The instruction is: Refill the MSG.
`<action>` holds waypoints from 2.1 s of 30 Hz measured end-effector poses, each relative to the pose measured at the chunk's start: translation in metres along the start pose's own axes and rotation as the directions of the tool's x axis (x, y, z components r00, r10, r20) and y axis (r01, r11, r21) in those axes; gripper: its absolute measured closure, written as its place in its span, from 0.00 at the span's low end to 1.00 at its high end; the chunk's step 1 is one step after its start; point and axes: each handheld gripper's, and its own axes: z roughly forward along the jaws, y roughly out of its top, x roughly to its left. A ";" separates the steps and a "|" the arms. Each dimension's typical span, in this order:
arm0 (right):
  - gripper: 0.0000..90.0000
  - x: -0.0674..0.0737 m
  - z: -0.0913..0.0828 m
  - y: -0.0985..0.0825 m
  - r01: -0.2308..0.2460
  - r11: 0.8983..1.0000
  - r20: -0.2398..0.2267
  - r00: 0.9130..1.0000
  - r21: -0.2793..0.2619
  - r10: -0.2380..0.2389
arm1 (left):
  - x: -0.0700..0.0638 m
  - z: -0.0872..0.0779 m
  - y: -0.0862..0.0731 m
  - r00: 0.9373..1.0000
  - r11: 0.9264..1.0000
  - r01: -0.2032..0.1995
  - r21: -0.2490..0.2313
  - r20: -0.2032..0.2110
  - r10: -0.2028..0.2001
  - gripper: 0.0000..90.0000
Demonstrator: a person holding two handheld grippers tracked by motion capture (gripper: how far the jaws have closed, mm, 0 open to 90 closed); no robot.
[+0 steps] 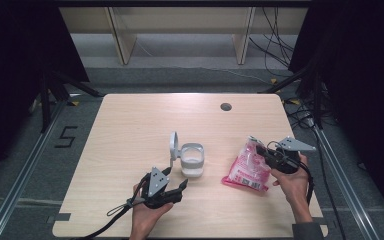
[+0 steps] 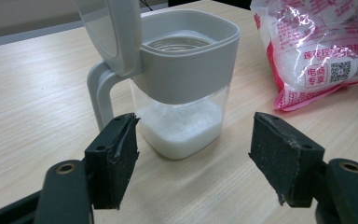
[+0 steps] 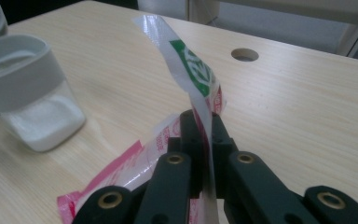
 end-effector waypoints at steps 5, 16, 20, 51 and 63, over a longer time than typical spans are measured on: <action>0.99 -0.005 0.001 -0.005 0.007 1.000 0.037 0.999 0.016 -0.008 | 0.003 -0.002 0.000 1.000 1.000 0.003 0.001 -0.009 -0.003 0.34; 0.96 -0.010 0.003 -0.009 0.026 0.999 0.070 0.997 0.032 -0.029 | 0.007 -0.004 0.001 1.000 1.000 0.004 0.000 -0.021 -0.004 0.34; 0.95 -0.012 0.004 -0.010 0.036 0.999 0.069 0.997 0.027 -0.038 | 0.009 -0.004 0.001 1.000 1.000 0.008 -0.004 -0.023 -0.008 0.34; 0.45 -0.021 -0.006 -0.020 -0.087 0.996 0.262 0.961 -0.002 0.085 | 0.017 -0.006 0.002 0.999 1.000 0.000 0.001 -0.038 0.000 0.34; 0.32 -0.003 -0.017 -0.016 -0.083 0.993 0.230 0.968 -0.081 0.100 | 0.022 -0.007 0.004 0.999 1.000 0.006 -0.002 -0.049 -0.007 0.34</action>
